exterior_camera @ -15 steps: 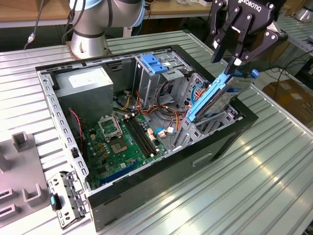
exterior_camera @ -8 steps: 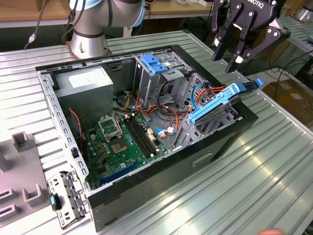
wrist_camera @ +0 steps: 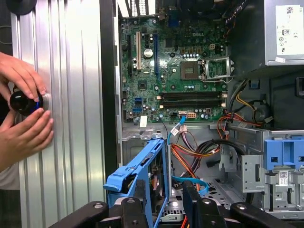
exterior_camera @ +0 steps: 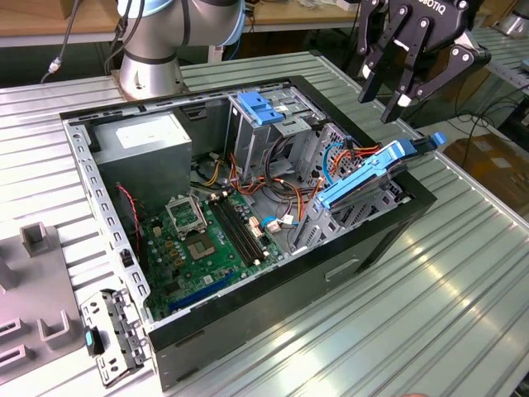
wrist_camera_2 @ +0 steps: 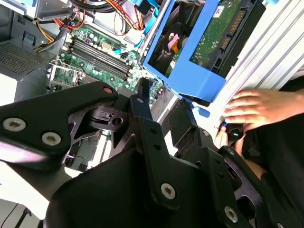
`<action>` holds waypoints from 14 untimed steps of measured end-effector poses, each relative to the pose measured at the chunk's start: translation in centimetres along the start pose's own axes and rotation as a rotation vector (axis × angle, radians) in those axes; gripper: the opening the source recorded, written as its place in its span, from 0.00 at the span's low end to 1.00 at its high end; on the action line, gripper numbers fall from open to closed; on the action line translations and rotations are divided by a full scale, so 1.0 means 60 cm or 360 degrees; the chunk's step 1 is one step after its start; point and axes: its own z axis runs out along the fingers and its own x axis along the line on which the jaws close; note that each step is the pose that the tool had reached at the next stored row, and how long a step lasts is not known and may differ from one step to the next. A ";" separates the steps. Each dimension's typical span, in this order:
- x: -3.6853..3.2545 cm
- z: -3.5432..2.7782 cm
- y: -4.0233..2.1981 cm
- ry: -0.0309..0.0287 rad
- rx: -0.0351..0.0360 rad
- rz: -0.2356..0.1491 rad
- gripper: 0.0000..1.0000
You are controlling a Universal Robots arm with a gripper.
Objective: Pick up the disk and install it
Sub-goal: 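Insert the disk into the insertion slot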
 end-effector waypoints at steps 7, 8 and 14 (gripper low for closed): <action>0.000 -0.008 -0.006 0.00018 -0.0046 0.0002 0.45; 0.000 -0.010 -0.008 0.00024 -0.0060 0.0002 0.45; 0.010 -0.010 -0.009 0.00026 -0.0062 0.0001 0.45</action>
